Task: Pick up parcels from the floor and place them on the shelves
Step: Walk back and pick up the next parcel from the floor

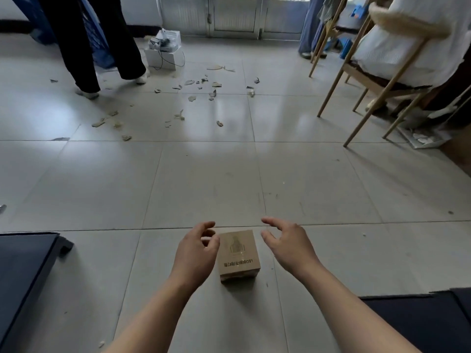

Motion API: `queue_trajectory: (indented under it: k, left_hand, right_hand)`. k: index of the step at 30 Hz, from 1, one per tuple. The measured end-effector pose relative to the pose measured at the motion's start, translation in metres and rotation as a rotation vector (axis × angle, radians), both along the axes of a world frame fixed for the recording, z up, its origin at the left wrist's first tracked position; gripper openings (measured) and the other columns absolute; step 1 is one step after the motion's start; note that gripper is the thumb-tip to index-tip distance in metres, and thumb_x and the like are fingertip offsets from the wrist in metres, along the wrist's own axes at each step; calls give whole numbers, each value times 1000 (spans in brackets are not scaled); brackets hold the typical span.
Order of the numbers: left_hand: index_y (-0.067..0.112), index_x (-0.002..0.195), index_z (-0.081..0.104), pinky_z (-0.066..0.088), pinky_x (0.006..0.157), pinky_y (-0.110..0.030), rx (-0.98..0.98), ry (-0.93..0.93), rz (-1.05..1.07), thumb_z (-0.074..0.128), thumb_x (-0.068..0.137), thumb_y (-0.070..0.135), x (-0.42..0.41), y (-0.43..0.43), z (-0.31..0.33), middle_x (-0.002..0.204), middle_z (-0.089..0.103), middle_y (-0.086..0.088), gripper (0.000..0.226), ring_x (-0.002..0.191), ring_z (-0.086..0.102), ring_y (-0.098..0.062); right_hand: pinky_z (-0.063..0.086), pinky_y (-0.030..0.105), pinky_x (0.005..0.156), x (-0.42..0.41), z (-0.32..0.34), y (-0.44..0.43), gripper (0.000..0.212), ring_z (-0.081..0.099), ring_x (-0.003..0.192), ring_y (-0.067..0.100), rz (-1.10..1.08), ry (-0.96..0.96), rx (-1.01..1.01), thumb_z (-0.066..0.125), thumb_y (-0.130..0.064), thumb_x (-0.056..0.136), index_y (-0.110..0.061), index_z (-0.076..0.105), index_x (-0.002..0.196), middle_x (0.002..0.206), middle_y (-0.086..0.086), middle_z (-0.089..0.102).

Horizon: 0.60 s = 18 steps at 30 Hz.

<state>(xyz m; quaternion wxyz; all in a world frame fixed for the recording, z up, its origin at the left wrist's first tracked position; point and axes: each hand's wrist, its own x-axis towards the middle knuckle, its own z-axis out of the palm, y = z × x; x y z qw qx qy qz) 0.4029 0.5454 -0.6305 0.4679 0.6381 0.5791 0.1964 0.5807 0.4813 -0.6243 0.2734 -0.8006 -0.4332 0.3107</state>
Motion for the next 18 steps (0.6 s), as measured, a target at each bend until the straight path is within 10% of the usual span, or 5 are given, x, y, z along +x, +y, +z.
queue_trajectory:
  k: [11,18]
  left_hand:
    - [18,143,38,40,105,-38,-44,176,-81,54,93,27,25,47,-237,141,48,-9,53,128,48,-24]
    - [22,147,30,39,100,-29,-42,114,-119,56,93,26,40,58,-313,142,46,-4,60,128,45,-21]
  right_hand:
    - [37,32,108,20,-239,41,52,45,130,16,68,-88,-64,56,-41,90,-27,45,139,141,-2,49]
    - [30,36,113,31,-329,58,61,31,140,22,60,-91,-90,56,-45,89,-34,34,144,155,4,25]
